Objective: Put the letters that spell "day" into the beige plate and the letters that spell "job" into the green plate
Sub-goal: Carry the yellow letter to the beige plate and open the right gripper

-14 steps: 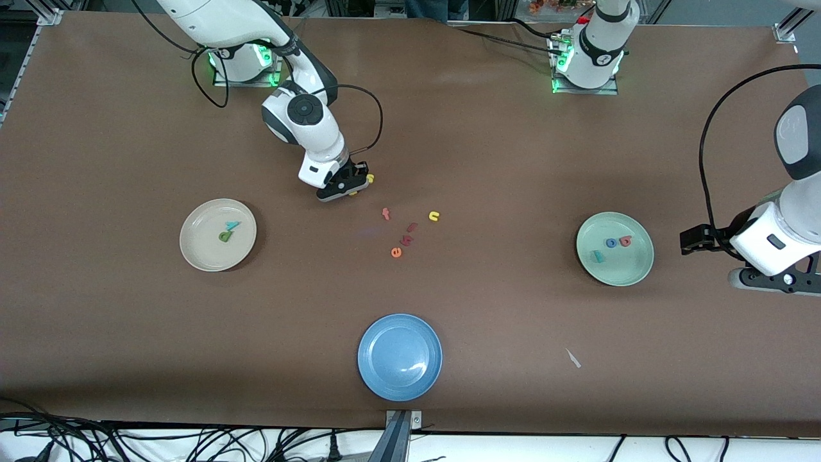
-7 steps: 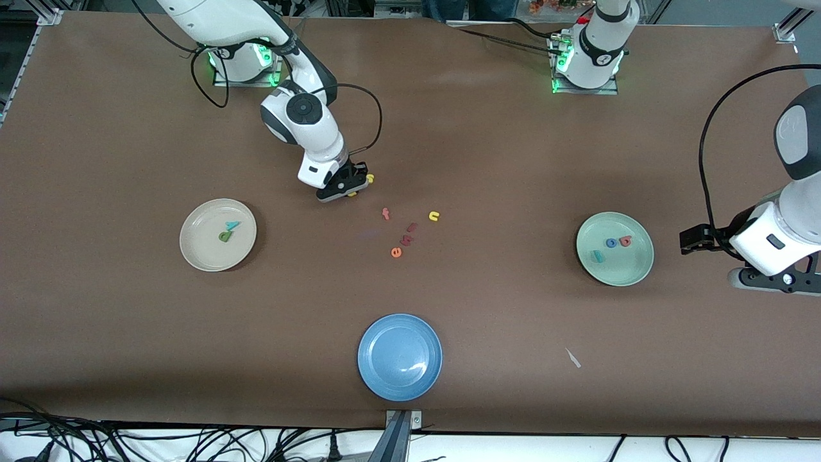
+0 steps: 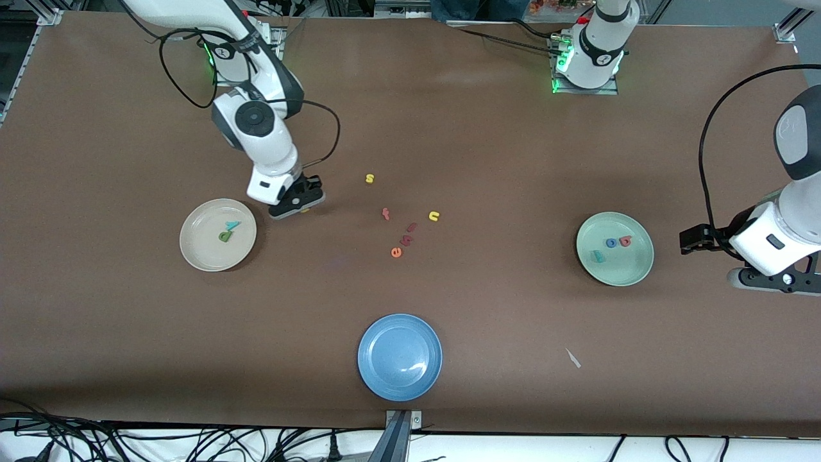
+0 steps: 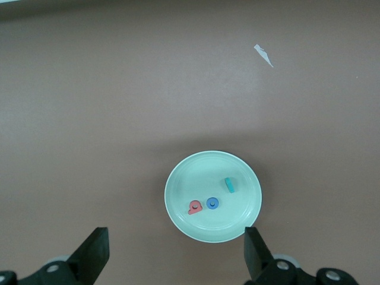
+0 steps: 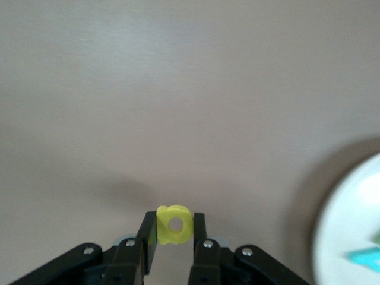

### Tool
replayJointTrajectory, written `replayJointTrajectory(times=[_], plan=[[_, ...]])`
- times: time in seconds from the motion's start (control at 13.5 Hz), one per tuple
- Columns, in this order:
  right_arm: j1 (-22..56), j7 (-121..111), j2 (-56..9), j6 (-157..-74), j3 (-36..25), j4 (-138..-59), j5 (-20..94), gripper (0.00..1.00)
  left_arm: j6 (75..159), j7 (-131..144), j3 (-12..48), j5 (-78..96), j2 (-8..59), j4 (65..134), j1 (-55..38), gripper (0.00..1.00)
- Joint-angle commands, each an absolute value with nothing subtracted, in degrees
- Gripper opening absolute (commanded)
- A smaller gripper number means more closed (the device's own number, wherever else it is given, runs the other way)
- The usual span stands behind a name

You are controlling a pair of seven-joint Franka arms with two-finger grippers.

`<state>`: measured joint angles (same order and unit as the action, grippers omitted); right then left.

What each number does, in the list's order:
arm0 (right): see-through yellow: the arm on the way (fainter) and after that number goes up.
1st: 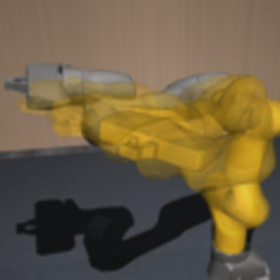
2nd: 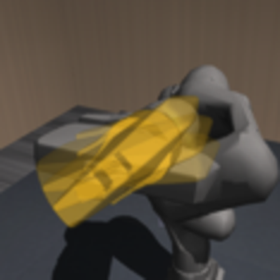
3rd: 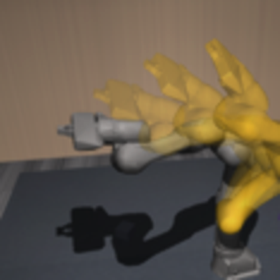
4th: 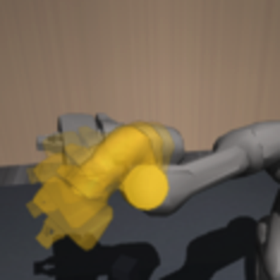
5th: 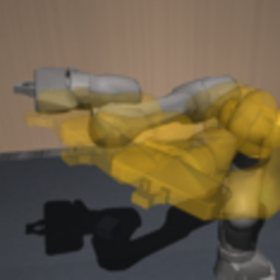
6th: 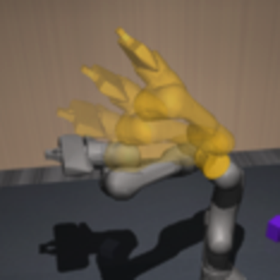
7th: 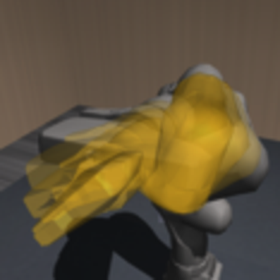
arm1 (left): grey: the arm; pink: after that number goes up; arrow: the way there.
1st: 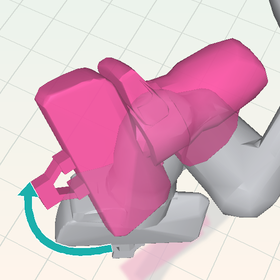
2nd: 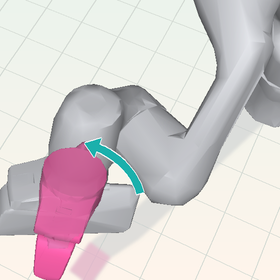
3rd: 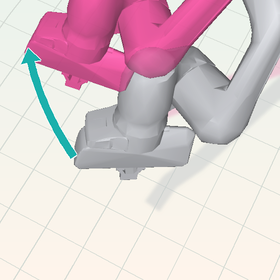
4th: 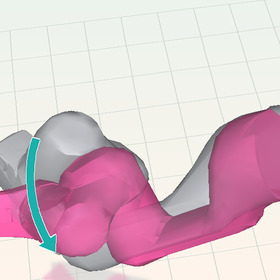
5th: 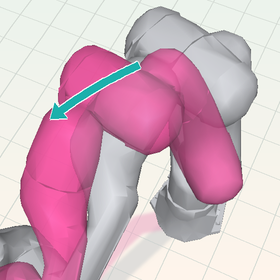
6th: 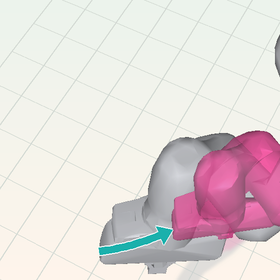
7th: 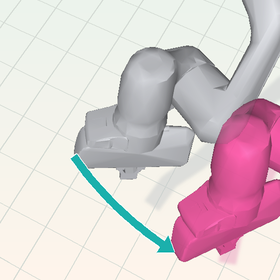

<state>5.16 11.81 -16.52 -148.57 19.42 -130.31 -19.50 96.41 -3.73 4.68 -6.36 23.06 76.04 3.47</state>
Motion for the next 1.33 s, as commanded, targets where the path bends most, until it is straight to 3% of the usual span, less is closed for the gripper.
replayJointTrajectory(times=[0.0,0.3,0.59,0.74,0.81,1.26], plan=[[-0.7,1.8,-13.5,-147.0,20.0,-131.1,-20.0,0.21,95.8,-3.2,4.7,-7.3,22.4,76.4,3.2,1.00],[-3.3,-10.4,-13.7,-147.5,14.2,-131.0,-19.9,0.21,95.8,-3.2,4.7,-7.3,22.4,76.4,3.2,1.00],[-3.4,-11.5,-14.1,-148.4,13.3,-131.0,-19.9,0.23,95.8,-3.2,4.7,-7.3,22.4,76.4,3.2,1.00],[-3.4,-12.1,-14.5,-149.6,12.6,-131.0,-19.9,0.38,95.8,-3.2,4.7,-7.3,22.4,76.4,3.2,1.00],[-3.4,-12.1,-14.5,-149.7,12.6,-131.0,-19.8,0.50,95.8,-3.2,4.7,-7.3,22.4,76.4,3.2,1.00],[-3.4,-12.0,-14.4,-149.5,12.6,-131.0,-17.4,0.58,95.8,-3.2,4.7,-7.3,22.4,76.4,3.3,1.00]])
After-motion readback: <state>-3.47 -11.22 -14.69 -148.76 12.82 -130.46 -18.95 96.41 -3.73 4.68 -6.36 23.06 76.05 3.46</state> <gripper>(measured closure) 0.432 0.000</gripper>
